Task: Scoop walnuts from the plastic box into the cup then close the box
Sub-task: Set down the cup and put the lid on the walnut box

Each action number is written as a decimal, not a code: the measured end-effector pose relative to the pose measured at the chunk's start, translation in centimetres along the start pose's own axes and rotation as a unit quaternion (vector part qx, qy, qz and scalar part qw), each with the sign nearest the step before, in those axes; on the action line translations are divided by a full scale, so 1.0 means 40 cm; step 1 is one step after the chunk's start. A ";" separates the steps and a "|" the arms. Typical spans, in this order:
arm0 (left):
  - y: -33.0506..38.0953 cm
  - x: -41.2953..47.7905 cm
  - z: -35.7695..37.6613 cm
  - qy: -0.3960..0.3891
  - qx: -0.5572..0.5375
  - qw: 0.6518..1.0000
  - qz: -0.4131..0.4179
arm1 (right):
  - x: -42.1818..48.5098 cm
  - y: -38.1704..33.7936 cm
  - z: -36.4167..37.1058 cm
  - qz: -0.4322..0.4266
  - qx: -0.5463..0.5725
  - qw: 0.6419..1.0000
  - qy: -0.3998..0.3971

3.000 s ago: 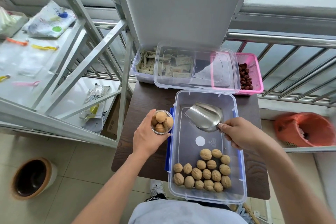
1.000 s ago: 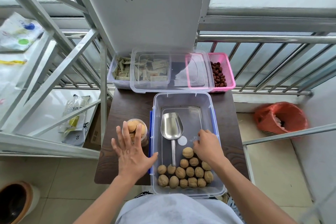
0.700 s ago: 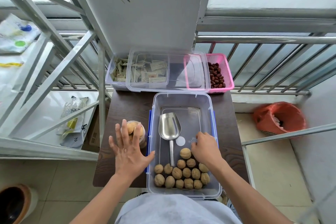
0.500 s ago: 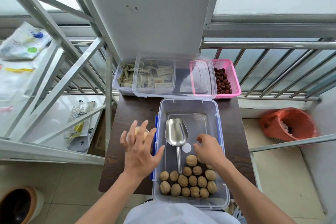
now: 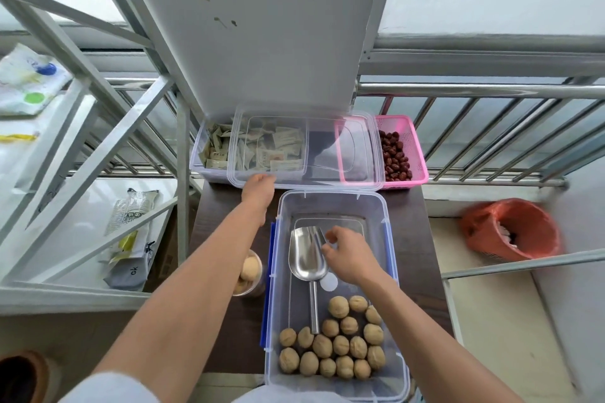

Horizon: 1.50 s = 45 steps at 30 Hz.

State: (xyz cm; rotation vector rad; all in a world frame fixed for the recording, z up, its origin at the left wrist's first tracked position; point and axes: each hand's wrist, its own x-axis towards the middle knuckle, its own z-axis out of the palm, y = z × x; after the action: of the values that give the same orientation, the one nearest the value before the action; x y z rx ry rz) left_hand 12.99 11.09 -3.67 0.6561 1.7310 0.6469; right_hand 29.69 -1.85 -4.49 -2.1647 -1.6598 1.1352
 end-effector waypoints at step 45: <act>-0.196 -0.337 -0.109 -0.040 0.121 0.943 0.307 | -0.171 0.060 -0.235 -0.016 0.402 0.901 0.159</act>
State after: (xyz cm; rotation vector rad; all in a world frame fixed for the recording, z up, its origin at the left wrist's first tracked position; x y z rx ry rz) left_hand 10.98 -4.36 0.71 1.4063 1.5356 0.8187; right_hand 37.12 -6.04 3.74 -1.6444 -0.8502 1.1061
